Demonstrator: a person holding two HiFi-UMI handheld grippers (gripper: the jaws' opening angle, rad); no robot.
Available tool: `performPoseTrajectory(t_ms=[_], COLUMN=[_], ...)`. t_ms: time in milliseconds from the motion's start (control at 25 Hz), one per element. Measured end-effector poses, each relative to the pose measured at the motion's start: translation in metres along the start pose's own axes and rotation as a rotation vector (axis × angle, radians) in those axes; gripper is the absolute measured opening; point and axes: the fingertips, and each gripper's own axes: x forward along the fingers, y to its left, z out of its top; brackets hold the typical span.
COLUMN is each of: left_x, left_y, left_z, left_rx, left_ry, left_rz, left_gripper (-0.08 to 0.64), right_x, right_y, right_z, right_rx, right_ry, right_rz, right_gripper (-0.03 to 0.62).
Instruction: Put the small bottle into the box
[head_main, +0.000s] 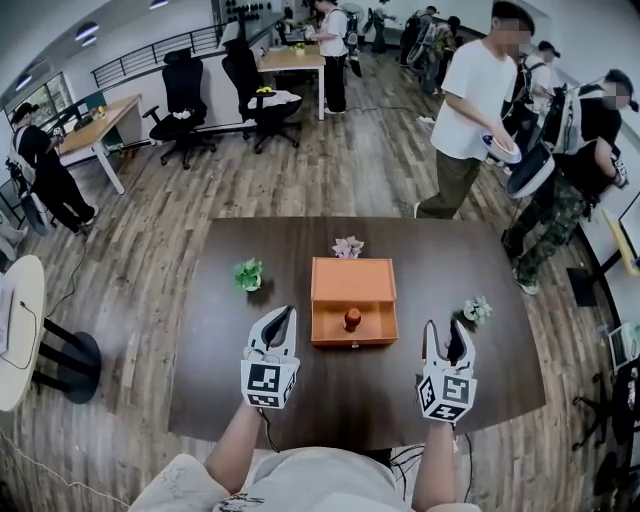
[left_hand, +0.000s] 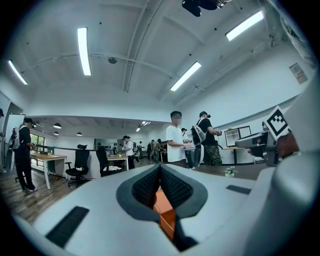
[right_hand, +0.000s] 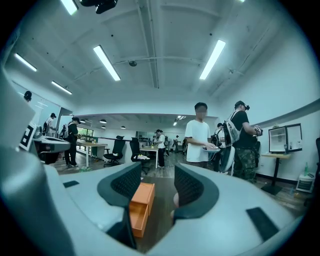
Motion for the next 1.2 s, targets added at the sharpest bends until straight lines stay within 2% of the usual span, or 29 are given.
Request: performPoseTrajectory(t_ms=[200, 360, 520, 760, 1200], left_x=[0.002, 0.004, 0.003, 0.002, 0.002], left_y=[0.002, 0.002, 0.000, 0.002, 0.007], left_z=[-0.002, -0.005, -0.004, -0.004, -0.007], left_rx=[-0.003, -0.005, -0.004, -0.010, -0.010], left_ry=[0.000, 0.004, 0.003, 0.001, 0.006], left_rz=[0.002, 0.002, -0.003, -0.001, 0.001], left_gripper=[0.002, 0.002, 0.002, 0.002, 0.002], right_x=[0.002, 0.003, 0.002, -0.002, 0.004], right_y=[0.000, 0.000, 0.000, -0.002, 0.002], right_z=[-0.002, -0.004, -0.005, 0.000, 0.006], right_rx=[-0.008, -0.023, -0.036, -0.042, -0.045], right_ry=[0.005, 0.007, 0.017, -0.004, -0.019], right_rz=[-0.001, -0.008, -0.023, -0.066, -0.051], right_gripper=[0.212, 0.181, 0.124, 0.002, 0.001])
